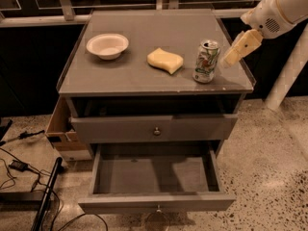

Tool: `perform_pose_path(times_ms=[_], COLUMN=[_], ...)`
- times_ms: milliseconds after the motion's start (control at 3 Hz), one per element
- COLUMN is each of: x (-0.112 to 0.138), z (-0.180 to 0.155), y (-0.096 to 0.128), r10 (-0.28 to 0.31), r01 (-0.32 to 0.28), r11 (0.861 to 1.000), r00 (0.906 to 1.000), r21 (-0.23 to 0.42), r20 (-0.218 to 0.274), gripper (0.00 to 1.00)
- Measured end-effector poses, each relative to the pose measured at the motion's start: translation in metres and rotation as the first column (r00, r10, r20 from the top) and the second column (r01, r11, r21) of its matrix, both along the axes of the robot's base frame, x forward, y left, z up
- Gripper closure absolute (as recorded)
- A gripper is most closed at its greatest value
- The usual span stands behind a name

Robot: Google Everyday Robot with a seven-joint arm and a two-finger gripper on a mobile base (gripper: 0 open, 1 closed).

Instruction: Place 7up can into middle drawer

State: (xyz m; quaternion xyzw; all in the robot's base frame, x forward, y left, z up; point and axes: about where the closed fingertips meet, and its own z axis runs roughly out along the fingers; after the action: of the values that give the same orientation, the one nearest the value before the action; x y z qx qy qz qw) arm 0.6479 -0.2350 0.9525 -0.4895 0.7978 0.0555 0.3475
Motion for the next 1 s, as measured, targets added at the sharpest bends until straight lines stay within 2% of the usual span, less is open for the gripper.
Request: perform_pose_path(times_ms=[333, 1000], x=[0.0, 0.0], z=[0.0, -0.036], y=[0.0, -0.01], r10=[0.0, -0.008], r01=[0.0, 0.01], r11=[1.0, 0.999], r00=[1.0, 0.9994], r21=[0.0, 0.043], r20=[0.0, -0.032], gripper=[0.0, 0.0])
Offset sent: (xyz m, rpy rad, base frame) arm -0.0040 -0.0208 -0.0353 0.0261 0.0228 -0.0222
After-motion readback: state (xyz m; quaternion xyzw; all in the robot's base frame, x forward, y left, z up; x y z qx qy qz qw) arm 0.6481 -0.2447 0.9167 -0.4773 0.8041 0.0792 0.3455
